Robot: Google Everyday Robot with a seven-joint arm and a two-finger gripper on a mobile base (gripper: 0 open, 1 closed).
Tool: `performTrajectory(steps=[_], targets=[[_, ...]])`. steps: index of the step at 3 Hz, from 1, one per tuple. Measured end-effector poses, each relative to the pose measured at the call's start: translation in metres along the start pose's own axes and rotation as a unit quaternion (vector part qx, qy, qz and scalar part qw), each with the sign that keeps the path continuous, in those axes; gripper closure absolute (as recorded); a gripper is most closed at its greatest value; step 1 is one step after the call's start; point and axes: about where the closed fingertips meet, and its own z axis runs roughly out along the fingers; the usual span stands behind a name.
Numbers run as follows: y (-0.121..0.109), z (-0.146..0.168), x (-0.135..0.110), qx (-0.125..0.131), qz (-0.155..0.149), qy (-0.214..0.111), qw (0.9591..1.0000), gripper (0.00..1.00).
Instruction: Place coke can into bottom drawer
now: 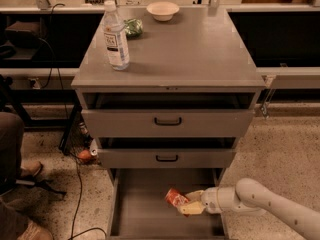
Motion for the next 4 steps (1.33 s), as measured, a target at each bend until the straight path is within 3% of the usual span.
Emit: performTrajectory(steps=[1, 2, 3, 4], targets=[[-0.021, 0.056, 0.026, -0.008, 0.012, 0.021, 0.9997, 1.00], [-0.027, 0.110, 0.045, -0.019, 0.022, 0.041, 0.9988, 1.00], [-0.026, 0.156, 0.047, -0.036, 0.018, 0.045, 0.9982, 1.00], [-0.023, 0.191, 0.027, -0.046, -0.007, 0.033, 0.9984, 1.00]])
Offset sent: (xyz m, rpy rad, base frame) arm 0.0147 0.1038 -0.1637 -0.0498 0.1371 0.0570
